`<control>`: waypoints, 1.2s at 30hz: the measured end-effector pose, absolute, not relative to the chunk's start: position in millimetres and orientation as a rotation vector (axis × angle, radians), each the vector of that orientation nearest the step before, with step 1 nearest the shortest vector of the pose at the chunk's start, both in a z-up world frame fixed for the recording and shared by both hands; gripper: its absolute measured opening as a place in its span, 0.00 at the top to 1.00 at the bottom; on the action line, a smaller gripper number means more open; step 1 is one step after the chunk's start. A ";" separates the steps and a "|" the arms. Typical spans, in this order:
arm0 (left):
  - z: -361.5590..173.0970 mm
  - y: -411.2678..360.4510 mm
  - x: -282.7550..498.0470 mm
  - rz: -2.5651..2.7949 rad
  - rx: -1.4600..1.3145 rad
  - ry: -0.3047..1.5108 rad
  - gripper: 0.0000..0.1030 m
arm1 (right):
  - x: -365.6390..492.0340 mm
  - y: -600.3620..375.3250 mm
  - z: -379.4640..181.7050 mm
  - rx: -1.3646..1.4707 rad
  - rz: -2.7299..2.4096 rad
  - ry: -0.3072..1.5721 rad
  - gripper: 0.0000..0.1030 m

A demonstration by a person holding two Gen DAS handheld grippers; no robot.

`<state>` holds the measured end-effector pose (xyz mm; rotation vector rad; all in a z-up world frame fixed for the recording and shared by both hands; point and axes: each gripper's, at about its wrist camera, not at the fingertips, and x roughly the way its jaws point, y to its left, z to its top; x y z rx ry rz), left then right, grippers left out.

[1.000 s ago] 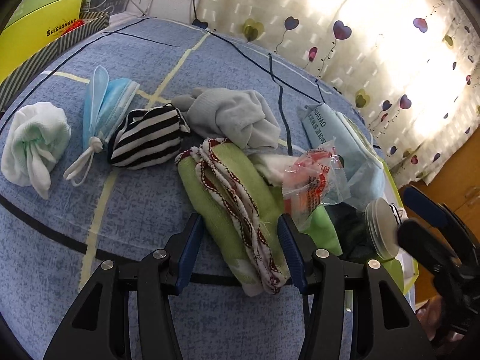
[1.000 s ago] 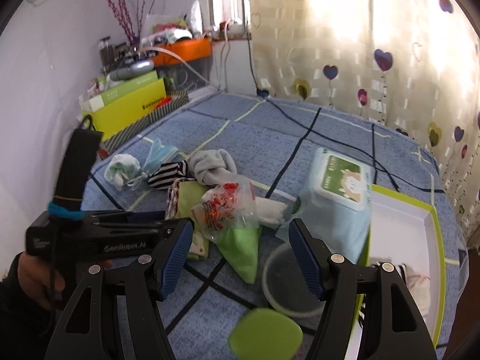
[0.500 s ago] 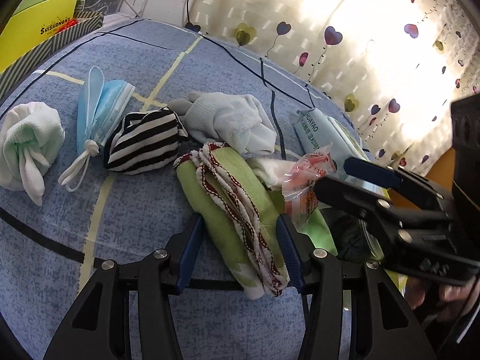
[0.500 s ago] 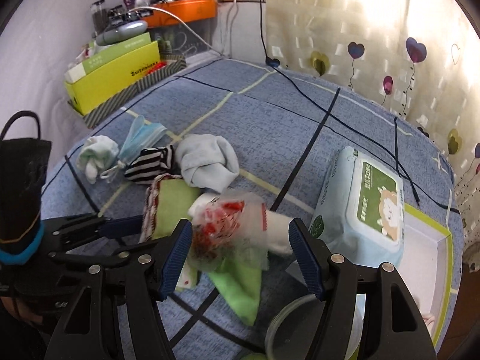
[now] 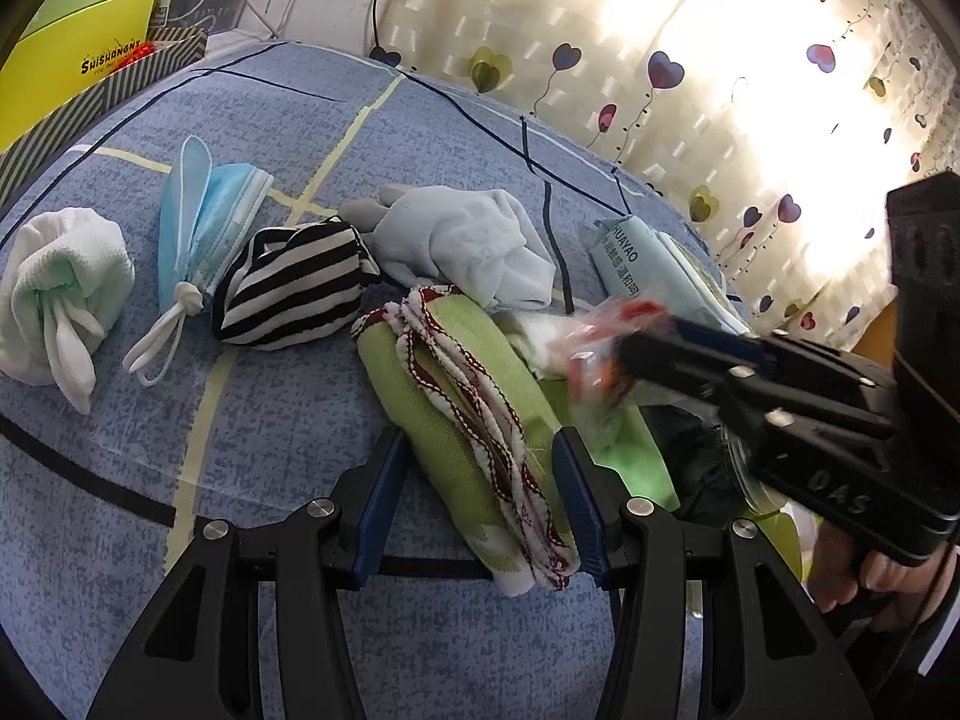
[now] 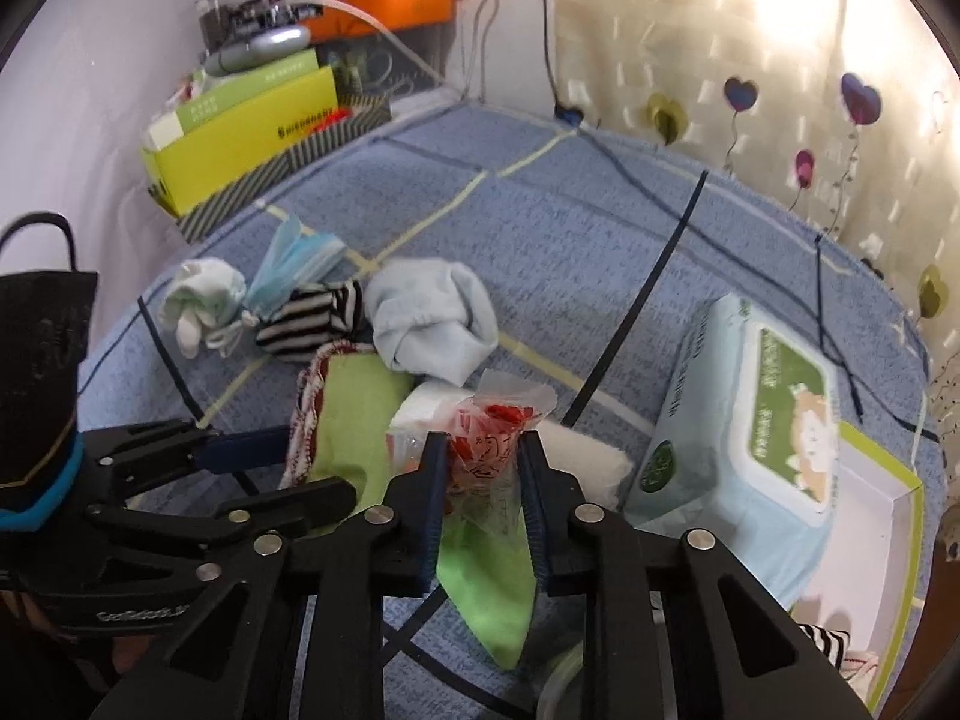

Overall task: Organize soft objects
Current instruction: 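Grasp the green trimmed cloth with left tool while right tool grasps the red-item bag, then carry the green cloth and the bag into the white box and release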

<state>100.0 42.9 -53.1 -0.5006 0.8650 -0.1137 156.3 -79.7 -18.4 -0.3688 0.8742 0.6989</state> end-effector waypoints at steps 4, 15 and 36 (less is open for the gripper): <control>-52.1 38.2 102.4 -0.107 -0.480 0.874 0.53 | 152.9 -92.0 -8.6 -0.317 0.690 0.834 0.82; -39.0 35.4 88.2 -0.045 -0.430 0.841 0.80 | 126.5 -115.9 15.0 -0.244 0.698 0.739 0.82; 37.8 -16.5 51.6 -0.121 -0.269 0.666 0.80 | 77.2 -182.1 50.0 -0.125 0.613 0.603 0.82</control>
